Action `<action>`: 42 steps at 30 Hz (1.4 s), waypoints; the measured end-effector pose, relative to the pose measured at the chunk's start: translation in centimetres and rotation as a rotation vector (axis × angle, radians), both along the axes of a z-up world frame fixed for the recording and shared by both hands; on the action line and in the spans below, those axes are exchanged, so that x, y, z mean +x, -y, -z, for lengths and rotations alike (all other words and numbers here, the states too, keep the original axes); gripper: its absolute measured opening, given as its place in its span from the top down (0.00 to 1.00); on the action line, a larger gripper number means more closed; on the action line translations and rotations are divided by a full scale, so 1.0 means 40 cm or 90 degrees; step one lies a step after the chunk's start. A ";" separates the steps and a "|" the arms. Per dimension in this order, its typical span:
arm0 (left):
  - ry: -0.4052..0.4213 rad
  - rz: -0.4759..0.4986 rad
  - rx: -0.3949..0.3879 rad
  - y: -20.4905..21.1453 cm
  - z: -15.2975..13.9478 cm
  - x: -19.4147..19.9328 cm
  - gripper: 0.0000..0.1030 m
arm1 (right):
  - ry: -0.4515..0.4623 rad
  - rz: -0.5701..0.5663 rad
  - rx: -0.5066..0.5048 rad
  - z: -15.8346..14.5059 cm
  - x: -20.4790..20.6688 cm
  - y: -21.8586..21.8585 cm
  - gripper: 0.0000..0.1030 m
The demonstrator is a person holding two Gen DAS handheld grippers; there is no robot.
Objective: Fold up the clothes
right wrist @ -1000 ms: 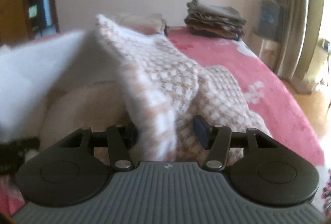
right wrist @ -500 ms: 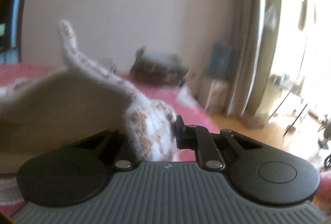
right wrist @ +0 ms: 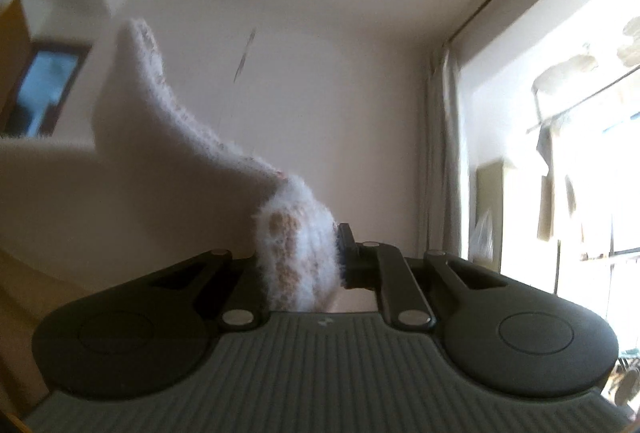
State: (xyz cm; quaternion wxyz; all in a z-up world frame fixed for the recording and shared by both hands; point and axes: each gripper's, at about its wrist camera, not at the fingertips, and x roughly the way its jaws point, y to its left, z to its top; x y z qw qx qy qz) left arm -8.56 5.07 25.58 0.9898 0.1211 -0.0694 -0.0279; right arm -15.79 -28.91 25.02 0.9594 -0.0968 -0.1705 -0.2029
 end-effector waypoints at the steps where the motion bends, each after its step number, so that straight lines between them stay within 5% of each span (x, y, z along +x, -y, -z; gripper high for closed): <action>1: 0.021 0.006 0.002 -0.001 -0.029 -0.018 0.89 | 0.017 -0.005 -0.003 -0.021 -0.025 0.001 0.92; 11: 0.106 0.055 -0.016 0.009 -0.172 -0.133 0.91 | 0.115 -0.073 -0.014 -0.107 -0.229 -0.010 0.92; 22: 0.014 0.085 -0.053 -0.033 -0.101 -0.077 0.91 | 0.118 -0.091 0.004 -0.072 -0.277 0.012 0.92; 31: -0.136 0.067 -0.065 -0.007 0.073 0.266 0.91 | -0.048 -0.089 0.065 0.040 0.004 0.121 0.93; 42: -0.338 0.018 -0.017 0.116 0.377 0.848 0.91 | -0.297 -0.068 0.155 0.306 0.623 0.288 0.93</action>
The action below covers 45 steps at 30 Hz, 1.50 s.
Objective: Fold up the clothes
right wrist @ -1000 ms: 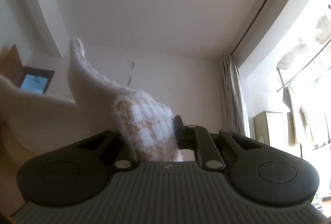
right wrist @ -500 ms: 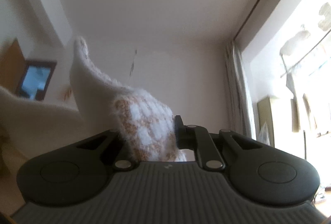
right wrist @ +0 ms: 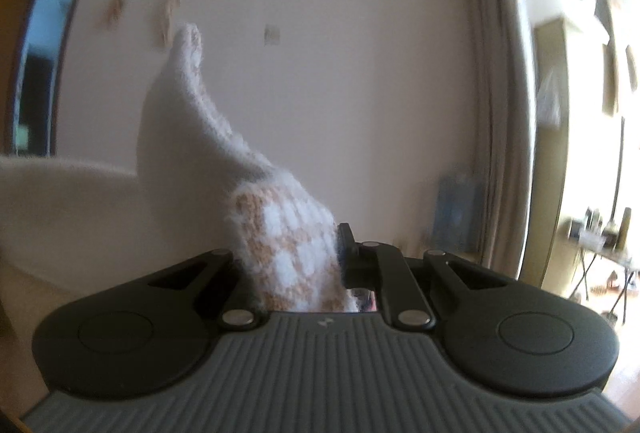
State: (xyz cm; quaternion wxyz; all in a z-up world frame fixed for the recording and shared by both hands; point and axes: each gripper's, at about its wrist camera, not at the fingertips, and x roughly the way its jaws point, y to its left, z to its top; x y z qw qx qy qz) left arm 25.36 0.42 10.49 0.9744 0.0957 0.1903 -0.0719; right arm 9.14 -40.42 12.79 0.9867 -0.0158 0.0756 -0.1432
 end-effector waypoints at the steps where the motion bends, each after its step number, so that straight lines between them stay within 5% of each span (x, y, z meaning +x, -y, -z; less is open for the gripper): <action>1: -0.015 -0.001 0.008 0.011 0.033 0.042 0.91 | -0.024 0.002 0.007 0.035 0.060 0.011 0.93; 7: -0.089 -0.012 0.059 0.077 0.239 0.266 0.91 | -0.143 0.032 0.039 0.260 0.303 0.063 0.93; 13: -0.153 -0.024 0.103 0.207 0.408 0.381 0.91 | -0.232 0.063 0.068 0.415 0.521 0.109 0.93; 18: -0.257 -0.051 0.114 0.242 0.516 0.457 0.88 | -0.334 0.052 0.070 0.591 0.582 0.069 0.89; 20: -0.281 -0.054 0.112 0.238 0.526 0.437 0.81 | -0.380 0.036 0.078 0.606 0.587 0.091 0.81; 22: -0.286 -0.062 0.103 0.225 0.514 0.429 0.42 | -0.386 0.025 0.085 0.593 0.583 0.110 0.69; 24: -0.307 -0.048 0.067 0.203 0.485 0.410 0.22 | -0.382 0.015 0.098 0.556 0.560 0.129 0.38; 27: -0.324 -0.011 0.018 0.161 0.448 0.394 0.20 | -0.364 -0.021 0.144 0.513 0.496 0.171 0.22; 37: -0.249 0.018 -0.068 0.112 0.227 0.072 0.19 | -0.234 -0.060 0.355 0.353 0.073 0.182 0.20; 45: -0.246 0.094 -0.042 0.144 0.145 -0.275 0.19 | -0.242 -0.112 0.463 0.373 -0.160 0.034 0.29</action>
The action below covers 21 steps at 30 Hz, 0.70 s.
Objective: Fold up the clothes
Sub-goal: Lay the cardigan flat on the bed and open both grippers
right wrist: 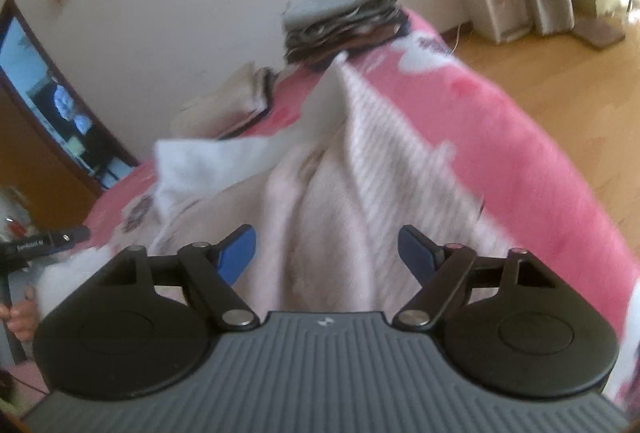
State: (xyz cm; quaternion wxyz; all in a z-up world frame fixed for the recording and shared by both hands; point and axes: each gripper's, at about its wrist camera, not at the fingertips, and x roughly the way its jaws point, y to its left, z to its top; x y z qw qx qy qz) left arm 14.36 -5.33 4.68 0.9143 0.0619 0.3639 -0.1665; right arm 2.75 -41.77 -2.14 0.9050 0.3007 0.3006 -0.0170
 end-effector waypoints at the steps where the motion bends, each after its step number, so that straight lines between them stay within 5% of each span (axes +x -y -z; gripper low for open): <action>1: -0.011 0.004 -0.002 0.002 0.007 -0.036 0.19 | 0.001 -0.007 0.016 0.006 -0.020 -0.020 0.30; 4: -0.036 0.005 -0.011 0.002 0.047 -0.135 0.19 | -0.005 -0.030 0.041 0.028 -0.063 -0.088 0.42; 11: -0.015 -0.010 0.092 0.011 0.164 -0.290 0.20 | -0.027 -0.097 -0.039 0.073 -0.131 -0.232 0.61; 21: -0.066 -0.036 0.123 -0.014 0.283 -0.342 0.21 | -0.049 -0.140 -0.163 0.117 -0.125 -0.331 0.69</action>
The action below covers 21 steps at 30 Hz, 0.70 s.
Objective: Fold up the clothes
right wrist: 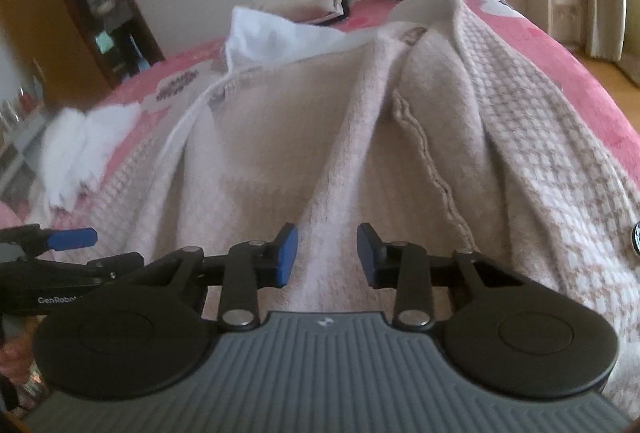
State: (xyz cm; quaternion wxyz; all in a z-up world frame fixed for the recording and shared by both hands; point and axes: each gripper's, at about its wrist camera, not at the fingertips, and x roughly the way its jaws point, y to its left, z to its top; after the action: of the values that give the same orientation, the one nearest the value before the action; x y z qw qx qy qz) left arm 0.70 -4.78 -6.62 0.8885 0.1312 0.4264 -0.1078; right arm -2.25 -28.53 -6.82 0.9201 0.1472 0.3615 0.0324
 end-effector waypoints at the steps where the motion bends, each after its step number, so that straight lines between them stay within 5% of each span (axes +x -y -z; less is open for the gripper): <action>1: -0.008 -0.005 0.003 -0.004 0.011 0.001 0.21 | -0.011 -0.001 -0.011 0.009 0.003 -0.005 0.69; 7: -0.037 -0.029 0.016 -0.036 0.071 0.000 0.22 | -0.113 0.016 -0.023 0.090 0.037 -0.009 0.71; 14: -0.029 -0.037 0.011 -0.041 0.076 -0.009 0.21 | -0.114 0.024 -0.028 0.100 0.034 -0.013 0.71; 21: 0.025 -0.054 -0.029 -0.064 0.008 -0.021 0.22 | -0.116 0.044 -0.022 0.105 0.023 -0.014 0.70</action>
State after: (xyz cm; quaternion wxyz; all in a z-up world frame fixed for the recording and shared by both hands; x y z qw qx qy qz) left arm -0.13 -2.21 -6.93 0.9033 0.0949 0.4112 -0.0770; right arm -1.33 -27.98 -11.01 0.8864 0.1457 0.4390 -0.0194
